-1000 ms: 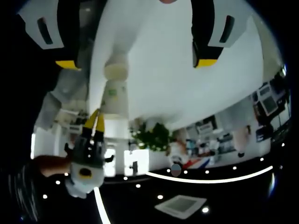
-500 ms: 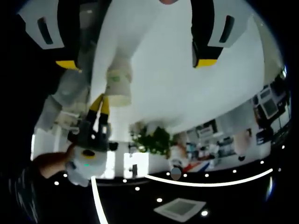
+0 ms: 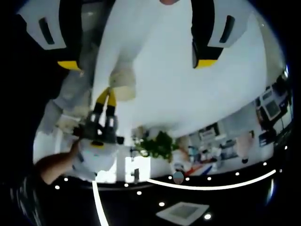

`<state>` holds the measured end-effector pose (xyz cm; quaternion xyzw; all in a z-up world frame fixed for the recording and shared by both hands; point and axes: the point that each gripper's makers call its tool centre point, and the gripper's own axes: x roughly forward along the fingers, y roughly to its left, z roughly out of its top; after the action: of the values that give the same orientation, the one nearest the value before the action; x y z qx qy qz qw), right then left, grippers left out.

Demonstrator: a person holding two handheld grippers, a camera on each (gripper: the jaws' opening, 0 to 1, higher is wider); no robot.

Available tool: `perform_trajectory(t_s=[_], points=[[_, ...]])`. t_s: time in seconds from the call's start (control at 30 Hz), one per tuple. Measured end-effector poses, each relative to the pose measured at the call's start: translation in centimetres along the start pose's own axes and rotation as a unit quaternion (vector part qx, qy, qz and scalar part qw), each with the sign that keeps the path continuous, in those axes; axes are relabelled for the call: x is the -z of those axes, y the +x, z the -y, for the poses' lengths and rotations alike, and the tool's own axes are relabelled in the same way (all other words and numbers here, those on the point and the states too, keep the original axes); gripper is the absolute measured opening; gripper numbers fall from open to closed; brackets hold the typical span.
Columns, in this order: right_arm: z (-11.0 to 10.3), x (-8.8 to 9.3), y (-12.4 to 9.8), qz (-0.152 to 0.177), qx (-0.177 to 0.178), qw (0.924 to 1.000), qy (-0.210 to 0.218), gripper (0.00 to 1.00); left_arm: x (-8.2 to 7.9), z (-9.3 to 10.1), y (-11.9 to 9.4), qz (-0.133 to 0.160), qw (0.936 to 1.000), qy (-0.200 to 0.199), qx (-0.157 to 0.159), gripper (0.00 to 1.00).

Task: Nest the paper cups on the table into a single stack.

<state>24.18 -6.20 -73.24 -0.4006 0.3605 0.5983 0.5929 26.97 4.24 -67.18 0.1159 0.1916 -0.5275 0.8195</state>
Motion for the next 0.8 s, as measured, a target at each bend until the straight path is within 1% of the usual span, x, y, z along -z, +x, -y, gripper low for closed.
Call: perform_trajectory(t_s=[0.1, 0.37, 0.53, 0.67, 0.8], points=[[-0.1, 0.2, 0.2, -0.001, -0.003, 1.0000, 0.001, 0.00, -0.2, 0.1, -0.1, 0.003, 0.9999, 0.010, 0.000, 0.94], [-0.4, 0.8, 1.2, -0.010, -0.011, 0.9999, -0.008, 0.00, 0.1, 0.2, 0.0, 0.001, 1.0000, 0.002, 0.001, 0.95], [-0.3, 1.0, 1.4, -0.008, -0.008, 0.9999, -0.008, 0.05, 0.7, 0.5, 0.1, -0.010, 0.9999, 0.005, 0.005, 0.95], [-0.3, 0.9, 1.2, -0.002, -0.007, 1.0000, -0.001, 0.08, 0.8, 0.4, 0.1, -0.007, 1.0000, -0.002, 0.002, 0.95], [-0.1, 1.0, 1.2, 0.001, -0.003, 1.0000, 0.003, 0.09, 0.8, 0.3, 0.0, -0.009, 1.0000, 0.001, 0.002, 0.95]])
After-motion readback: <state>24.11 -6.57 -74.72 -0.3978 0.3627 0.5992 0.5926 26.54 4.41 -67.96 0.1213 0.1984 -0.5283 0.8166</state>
